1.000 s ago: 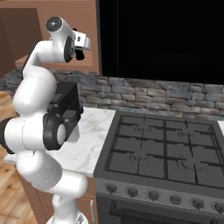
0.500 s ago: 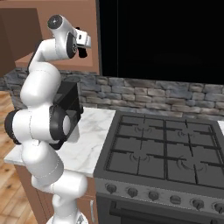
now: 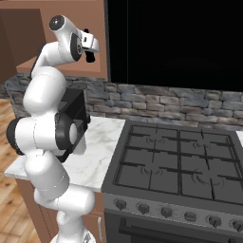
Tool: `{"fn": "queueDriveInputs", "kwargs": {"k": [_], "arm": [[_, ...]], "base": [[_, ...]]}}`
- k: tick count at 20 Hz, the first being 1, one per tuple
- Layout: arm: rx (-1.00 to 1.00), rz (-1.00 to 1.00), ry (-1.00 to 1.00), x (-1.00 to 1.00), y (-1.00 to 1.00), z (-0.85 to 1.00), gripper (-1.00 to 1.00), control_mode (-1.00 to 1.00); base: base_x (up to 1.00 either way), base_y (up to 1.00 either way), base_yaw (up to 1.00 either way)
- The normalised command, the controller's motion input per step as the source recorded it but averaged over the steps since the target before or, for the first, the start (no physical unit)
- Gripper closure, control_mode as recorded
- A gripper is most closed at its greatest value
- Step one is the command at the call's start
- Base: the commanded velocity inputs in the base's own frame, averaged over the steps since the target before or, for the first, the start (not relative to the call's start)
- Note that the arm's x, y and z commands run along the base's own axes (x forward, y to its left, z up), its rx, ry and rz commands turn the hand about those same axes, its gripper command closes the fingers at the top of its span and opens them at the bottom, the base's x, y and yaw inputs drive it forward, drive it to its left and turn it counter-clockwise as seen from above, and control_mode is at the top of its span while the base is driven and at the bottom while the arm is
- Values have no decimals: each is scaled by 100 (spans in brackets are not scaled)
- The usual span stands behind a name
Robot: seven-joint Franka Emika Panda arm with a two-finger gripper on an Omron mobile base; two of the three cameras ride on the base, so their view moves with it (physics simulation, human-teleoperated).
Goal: Sort all alcoholic drinks to one cabinet, and non-alcoholic drinks to the other.
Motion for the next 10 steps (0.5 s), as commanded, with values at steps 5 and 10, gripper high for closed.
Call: {"fn": "queueDriveInputs", "kwargs": {"k": [5, 10], "arm": [[0, -3, 0, 0, 2, 0, -100, -100], [0, -1, 0, -9, 1, 0, -100, -100]], "base": [[0, 0, 0], [0, 0, 0]]}}
